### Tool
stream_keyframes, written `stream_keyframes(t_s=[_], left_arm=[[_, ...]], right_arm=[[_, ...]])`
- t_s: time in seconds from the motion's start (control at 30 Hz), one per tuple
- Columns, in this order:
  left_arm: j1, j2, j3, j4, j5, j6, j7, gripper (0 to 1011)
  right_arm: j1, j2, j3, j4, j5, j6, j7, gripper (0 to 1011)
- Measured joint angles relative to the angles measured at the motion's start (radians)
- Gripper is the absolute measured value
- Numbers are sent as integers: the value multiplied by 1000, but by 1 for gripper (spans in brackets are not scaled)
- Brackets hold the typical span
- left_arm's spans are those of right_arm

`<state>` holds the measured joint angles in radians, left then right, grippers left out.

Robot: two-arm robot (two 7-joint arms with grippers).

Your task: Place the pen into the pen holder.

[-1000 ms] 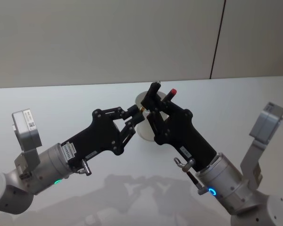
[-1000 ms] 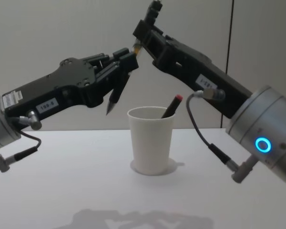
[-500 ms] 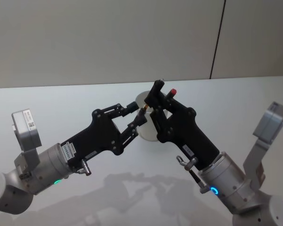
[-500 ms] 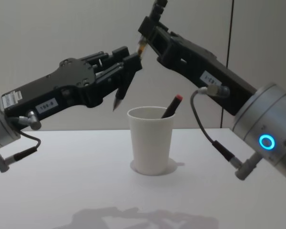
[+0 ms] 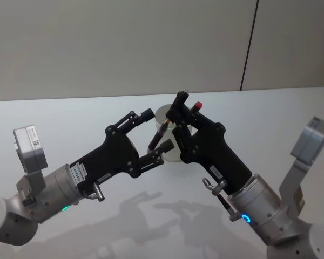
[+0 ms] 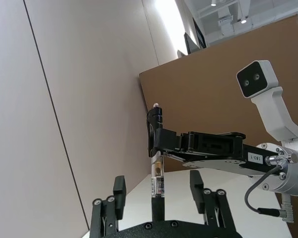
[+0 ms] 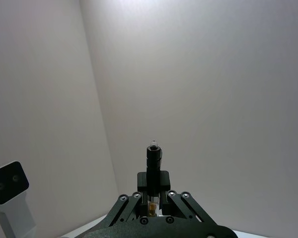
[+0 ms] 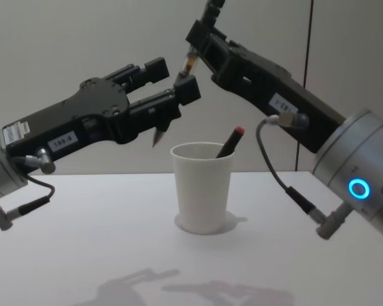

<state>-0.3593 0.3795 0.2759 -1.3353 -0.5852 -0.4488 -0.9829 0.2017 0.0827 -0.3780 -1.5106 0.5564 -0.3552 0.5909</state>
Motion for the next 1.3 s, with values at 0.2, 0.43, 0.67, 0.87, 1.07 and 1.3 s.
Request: stream_keyframes(t_s=[0.2,0.43,0.67,0.87,1.07,1.3], left_arm=[[0,0,0,0,0,0,0,968],[0,0,0,0,0,0,0,1004],[0,0,0,0,0,0,0,1004],[0,0,0,0,0,0,0,1004],[0,0,0,0,0,0,0,1004],[0,0,0,0,0,0,0,1004]], right_arm=[[-1,2,-1,-3,-3,-3,-3,128],[-3,5,-1,-12,-27,-9,-21,128],[-3,10,2,-32,-110,-16,-74,128],[8,13,7,-49,-231,-19,-138,129],[31,9,13,-43,-313,-24,-175,128],[68,-2,21,-9,-381,-35,-199,128]])
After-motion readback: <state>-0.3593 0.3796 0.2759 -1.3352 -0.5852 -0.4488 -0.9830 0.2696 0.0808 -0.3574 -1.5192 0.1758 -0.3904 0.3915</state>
